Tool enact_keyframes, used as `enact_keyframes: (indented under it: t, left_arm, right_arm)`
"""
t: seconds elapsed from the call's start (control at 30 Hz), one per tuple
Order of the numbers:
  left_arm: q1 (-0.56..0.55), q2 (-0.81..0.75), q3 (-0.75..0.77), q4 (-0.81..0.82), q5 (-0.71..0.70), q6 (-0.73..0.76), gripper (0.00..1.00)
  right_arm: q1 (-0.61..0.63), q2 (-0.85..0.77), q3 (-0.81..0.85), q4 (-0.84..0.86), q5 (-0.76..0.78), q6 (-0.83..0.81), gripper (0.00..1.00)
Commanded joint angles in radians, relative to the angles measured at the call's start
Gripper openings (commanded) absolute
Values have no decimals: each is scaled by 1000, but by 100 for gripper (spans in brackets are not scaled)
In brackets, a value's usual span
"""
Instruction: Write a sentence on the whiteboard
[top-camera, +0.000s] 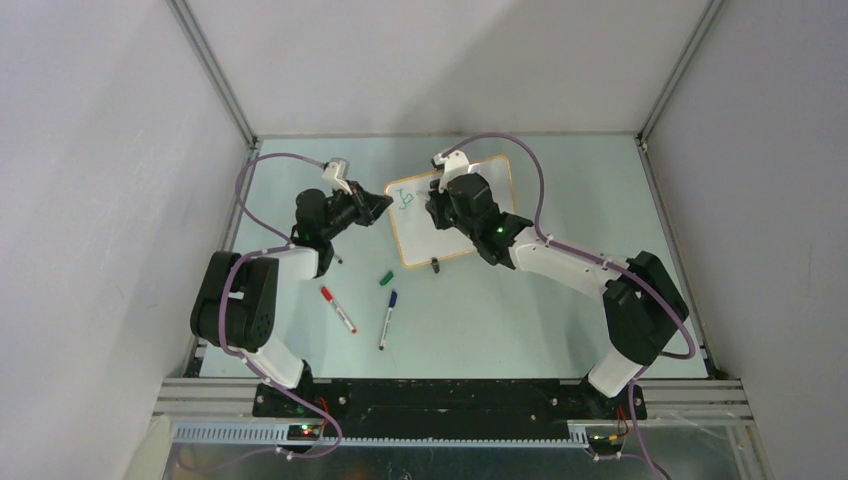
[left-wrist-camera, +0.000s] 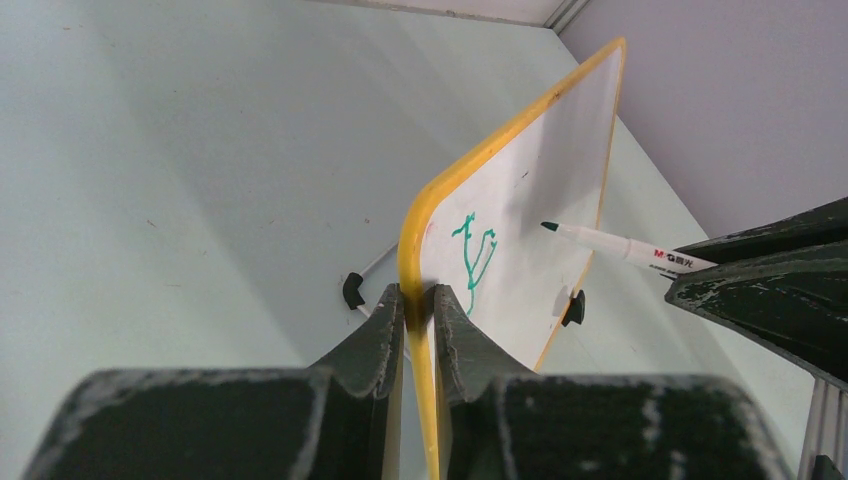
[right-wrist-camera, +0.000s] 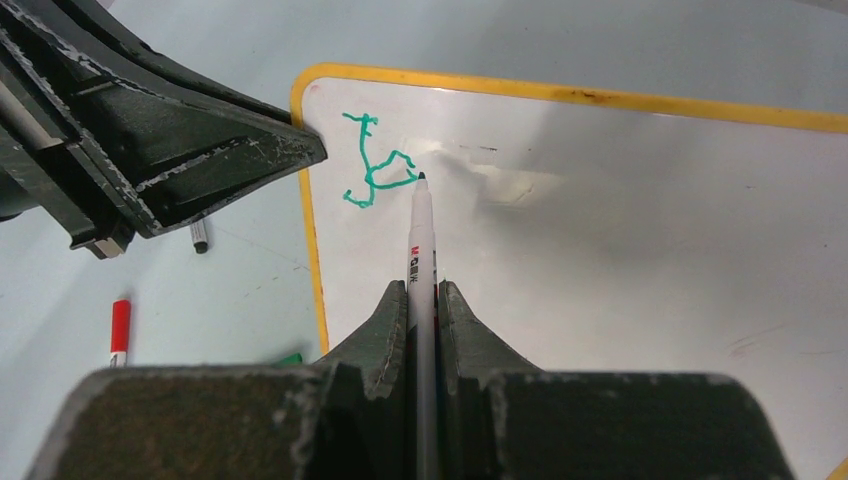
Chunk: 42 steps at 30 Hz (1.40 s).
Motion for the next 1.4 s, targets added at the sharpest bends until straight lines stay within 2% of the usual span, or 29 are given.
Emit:
enact_keyframes:
  t: [0.0, 1.37]
  left_arm:
    - [-6, -28, -4, 18, -12, 44, 0]
    - [-7, -35, -6, 8, -17, 54, 0]
  right_arm:
    - [-7, 13, 29, 24, 24, 4, 0]
    - [-25, 81, 114, -28, 7, 19, 0]
